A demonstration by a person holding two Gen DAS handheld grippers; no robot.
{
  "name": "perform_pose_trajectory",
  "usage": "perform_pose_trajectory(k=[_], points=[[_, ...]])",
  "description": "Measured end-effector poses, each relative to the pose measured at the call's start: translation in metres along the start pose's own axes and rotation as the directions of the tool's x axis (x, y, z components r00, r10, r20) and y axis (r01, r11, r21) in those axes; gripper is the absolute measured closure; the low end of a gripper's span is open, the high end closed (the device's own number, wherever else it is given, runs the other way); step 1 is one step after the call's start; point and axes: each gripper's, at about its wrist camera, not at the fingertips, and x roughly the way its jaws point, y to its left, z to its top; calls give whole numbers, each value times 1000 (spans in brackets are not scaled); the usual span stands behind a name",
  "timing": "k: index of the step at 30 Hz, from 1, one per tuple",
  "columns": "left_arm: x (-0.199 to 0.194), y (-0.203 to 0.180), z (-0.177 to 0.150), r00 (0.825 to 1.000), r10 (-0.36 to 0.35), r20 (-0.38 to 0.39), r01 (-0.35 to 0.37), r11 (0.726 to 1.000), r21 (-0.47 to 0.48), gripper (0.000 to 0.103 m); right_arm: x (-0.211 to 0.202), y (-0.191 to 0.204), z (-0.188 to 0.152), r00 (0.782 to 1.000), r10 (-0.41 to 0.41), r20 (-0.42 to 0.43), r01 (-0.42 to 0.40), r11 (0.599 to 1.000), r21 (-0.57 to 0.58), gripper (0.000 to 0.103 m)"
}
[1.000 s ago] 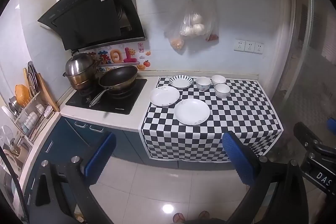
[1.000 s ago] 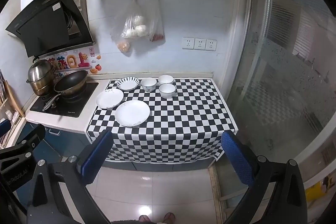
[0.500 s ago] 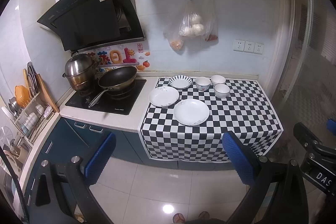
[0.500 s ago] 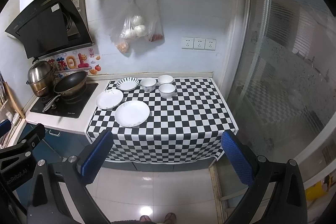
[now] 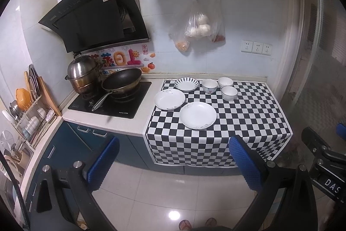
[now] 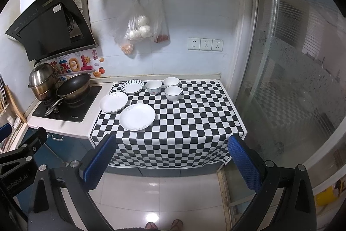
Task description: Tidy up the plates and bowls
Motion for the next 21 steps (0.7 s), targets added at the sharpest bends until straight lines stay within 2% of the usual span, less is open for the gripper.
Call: perform_pose_trajectory(k=[21], points=[[3,1,0,1000,-3,15,3,1000,6,0,5,1,-1,1000,-5,9,5,1000,10,0]])
